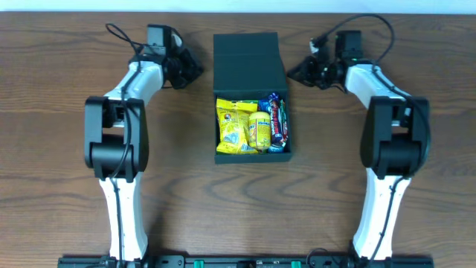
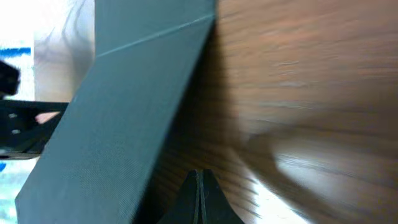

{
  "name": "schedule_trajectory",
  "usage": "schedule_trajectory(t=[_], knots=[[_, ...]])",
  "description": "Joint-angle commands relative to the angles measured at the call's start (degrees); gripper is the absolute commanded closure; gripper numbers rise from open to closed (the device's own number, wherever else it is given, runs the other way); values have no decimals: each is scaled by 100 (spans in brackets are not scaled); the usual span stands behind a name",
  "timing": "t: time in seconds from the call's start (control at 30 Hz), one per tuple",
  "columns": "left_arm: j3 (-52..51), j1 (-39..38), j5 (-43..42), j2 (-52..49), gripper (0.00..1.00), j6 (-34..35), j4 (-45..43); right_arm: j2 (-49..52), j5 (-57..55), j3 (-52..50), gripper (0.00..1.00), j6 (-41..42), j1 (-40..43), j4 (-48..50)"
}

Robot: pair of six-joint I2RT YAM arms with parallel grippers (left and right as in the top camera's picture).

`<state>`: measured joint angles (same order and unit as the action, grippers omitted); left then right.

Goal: Pack container
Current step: 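Move both grippers behind the box to the raised lid, then push the lid forward with both grippers to close the box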

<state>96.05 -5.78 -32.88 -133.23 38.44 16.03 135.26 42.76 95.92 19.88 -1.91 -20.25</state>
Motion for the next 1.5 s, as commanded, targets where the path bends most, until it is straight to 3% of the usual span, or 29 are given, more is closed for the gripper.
schedule_trajectory(t=[0.0,0.3,0.47,0.67,0.8,0.9,1.1,1.3,1.47], knots=[[129,-94,-127,-157,94,105,26,160,142,127,99,94,-162,28],[131,-251,-332,-179,95,-17,-157,238,903,127,99,-44,-162,551],[201,-227,-1237,-177,94,-282,-855,229,2048,179,99,-238,-11,1158],[584,-240,-1624,68,94,-894,-492,-94,2371,234,99,-573,17,1062],[592,-251,-1467,732,94,-1681,264,-721,2055,234,99,-1307,9,129],[592,-310,-1368,1327,94,-2393,1104,-1357,1467,234,99,-2271,-72,-1134],[592,-651,-472,2490,94,-3254,2739,-2579,658,234,99,-3429,-343,-3025],[592,-927,566,3759,94,-3239,3635,-3864,-837,234,99,-3211,-417,-3985],[345,-1021,898,5193,94,-2953,4334,-5222,-1386,138,98,-3241,-411,-4907]])
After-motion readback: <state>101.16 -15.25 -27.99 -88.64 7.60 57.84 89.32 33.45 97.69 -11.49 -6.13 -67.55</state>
